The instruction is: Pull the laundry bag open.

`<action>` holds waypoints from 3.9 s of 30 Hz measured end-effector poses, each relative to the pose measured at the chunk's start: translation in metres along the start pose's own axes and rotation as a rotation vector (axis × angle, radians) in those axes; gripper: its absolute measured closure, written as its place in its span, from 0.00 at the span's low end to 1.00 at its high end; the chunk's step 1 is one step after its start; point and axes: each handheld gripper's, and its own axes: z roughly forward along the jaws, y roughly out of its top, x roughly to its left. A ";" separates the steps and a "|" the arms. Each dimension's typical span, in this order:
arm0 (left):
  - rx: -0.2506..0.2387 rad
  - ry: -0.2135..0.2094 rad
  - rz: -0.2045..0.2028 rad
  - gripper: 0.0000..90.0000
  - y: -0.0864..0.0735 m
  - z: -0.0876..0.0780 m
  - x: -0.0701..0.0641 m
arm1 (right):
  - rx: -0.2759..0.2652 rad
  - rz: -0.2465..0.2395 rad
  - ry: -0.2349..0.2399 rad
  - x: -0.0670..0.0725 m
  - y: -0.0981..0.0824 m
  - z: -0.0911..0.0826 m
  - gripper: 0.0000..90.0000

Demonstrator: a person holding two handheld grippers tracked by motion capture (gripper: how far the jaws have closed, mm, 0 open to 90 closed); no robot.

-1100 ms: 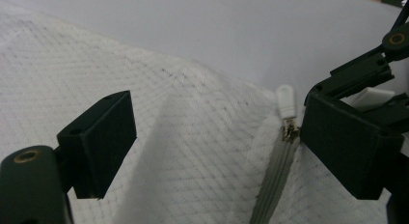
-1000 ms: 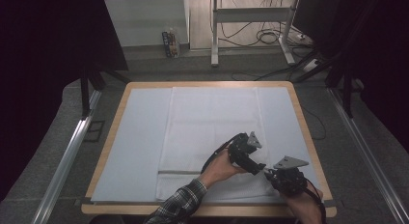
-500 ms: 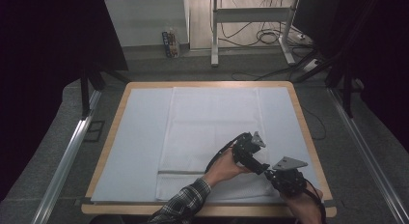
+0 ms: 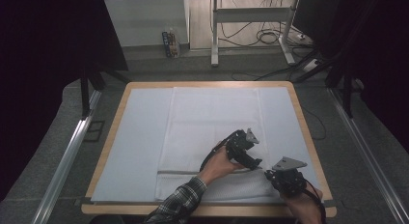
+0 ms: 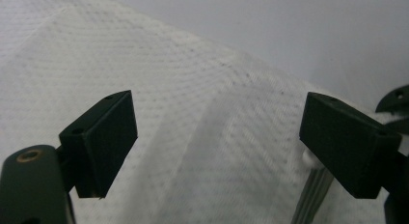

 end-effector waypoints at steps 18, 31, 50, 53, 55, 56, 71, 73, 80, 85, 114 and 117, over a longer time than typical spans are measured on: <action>0.025 -0.366 -0.054 0.66 -0.006 -0.006 0.003 | -0.014 -0.079 -0.024 0.004 0.000 -0.002 0.94; 0.059 -0.407 -0.019 0.89 -0.004 -0.012 0.000 | 0.001 -0.094 -0.029 0.004 -0.001 0.000 0.93; 0.101 -0.442 -0.007 0.90 -0.004 -0.008 -0.005 | 0.006 -0.108 -0.030 0.004 -0.001 0.000 0.95; 0.098 -0.429 0.002 0.91 -0.004 -0.008 -0.007 | 0.006 -0.107 -0.028 0.004 -0.001 0.000 0.95; 0.096 -0.433 0.003 0.92 -0.005 -0.008 -0.007 | 0.005 -0.104 -0.025 0.004 -0.001 0.000 0.95; 0.091 -0.432 0.002 0.92 -0.006 -0.008 -0.008 | 0.005 -0.100 -0.023 0.004 -0.001 0.000 0.94; 0.051 -0.419 0.048 0.92 -0.014 -0.022 -0.003 | -0.098 0.141 0.103 -0.025 -0.006 -0.010 0.58; 0.031 -0.426 0.050 0.92 -0.017 -0.025 -0.003 | -0.098 0.175 0.133 -0.028 -0.006 -0.008 0.49; 0.003 -0.451 0.069 0.92 -0.024 -0.029 -0.001 | -0.081 0.246 0.280 -0.036 -0.003 0.006 0.42; 0.001 -0.455 0.076 0.92 -0.025 -0.029 -0.001 | -0.094 0.297 0.377 -0.041 -0.002 0.012 0.56; 0.058 -0.474 0.000 0.93 -0.025 -0.014 -0.006 | -0.180 0.209 0.334 -0.034 0.003 -0.002 0.94; 0.056 -0.479 -0.014 0.93 -0.025 -0.014 -0.006 | -0.180 0.208 0.333 -0.034 0.002 -0.002 0.94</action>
